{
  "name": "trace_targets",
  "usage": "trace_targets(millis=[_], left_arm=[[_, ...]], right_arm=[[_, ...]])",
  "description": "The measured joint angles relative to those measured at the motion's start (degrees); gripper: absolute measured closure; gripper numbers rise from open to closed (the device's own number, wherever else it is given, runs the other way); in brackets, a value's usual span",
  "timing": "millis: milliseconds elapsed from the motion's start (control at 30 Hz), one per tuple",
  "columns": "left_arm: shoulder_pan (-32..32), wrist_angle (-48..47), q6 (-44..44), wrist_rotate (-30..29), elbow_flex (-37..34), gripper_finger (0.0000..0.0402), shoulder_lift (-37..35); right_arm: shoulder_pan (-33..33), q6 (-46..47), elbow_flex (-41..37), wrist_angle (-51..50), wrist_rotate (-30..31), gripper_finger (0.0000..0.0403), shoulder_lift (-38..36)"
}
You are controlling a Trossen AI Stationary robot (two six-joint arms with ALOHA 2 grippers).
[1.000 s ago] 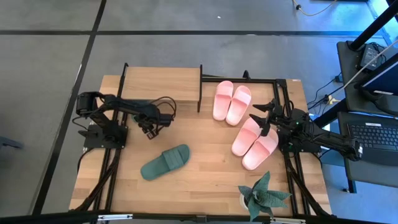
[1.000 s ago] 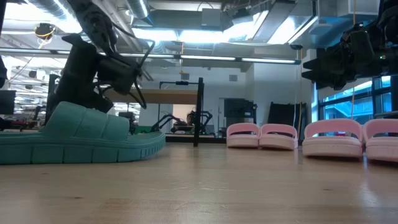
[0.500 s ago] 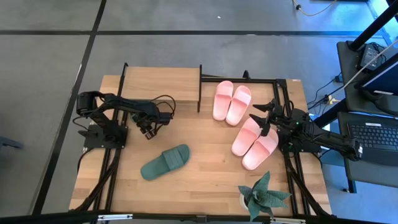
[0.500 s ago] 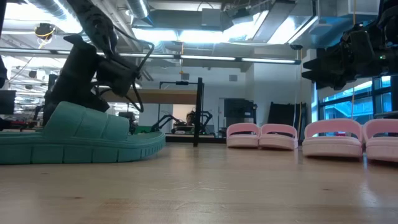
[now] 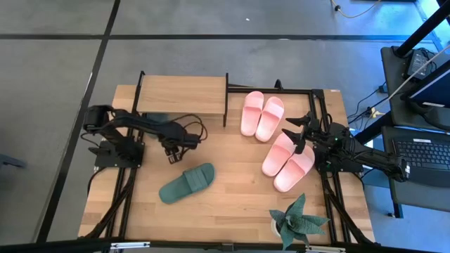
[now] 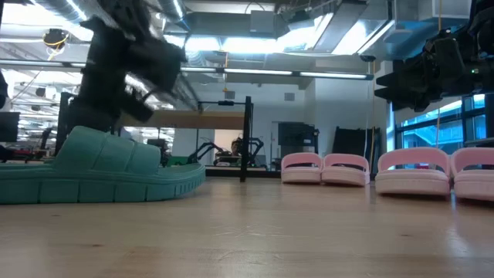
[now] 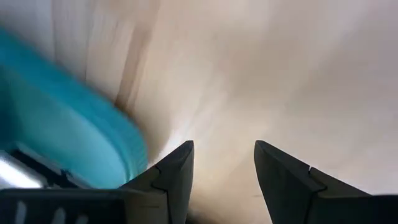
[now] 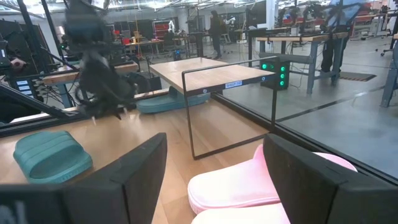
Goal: Pick and place slides into the shelf
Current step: Put the green slide under the shelf
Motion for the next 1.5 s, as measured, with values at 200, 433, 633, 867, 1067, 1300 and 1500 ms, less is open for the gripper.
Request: trace_targets(millis=[200, 433, 633, 867, 1067, 1300, 1500], left_arm=[[-8.88, 1.85, 10.69, -0.39, 3.26, 0.0241, -6.74], [-19.45, 8.06, 11.81, -1.04, 3.35, 0.0241, -12.88], [-26.91, 14.48, 11.07, -0.48, 3.33, 0.0241, -13.23], [-34.10, 19.91, 14.88, -4.25, 3.31, 0.0241, -12.07], [-39.31, 21.13, 15.34, -9.91, 3.29, 0.0241, -7.75], [-40.91, 21.77, 17.94, -15.85, 3.29, 0.0241, 0.05], [-40.87, 22.53, 18.15, -24.85, 3.29, 0.0241, 4.35]], right_arm=[[-0.01, 1.52, 0.00, 0.00, 0.00, 0.0135, 0.00], [-0.01, 1.53, 0.00, 0.02, 0.02, 0.0135, 0.00], [0.01, 1.53, 0.00, 0.04, 0.02, 0.0135, 0.00], [0.01, 1.53, 0.00, 0.04, 0.02, 0.0135, 0.00], [0.01, 1.37, 0.00, 0.04, 0.02, 0.0135, 0.00], [-0.01, 1.28, 0.00, 0.04, 0.04, 0.0135, 0.00], [0.00, 1.25, 0.00, 0.04, 0.04, 0.0135, 0.00]])
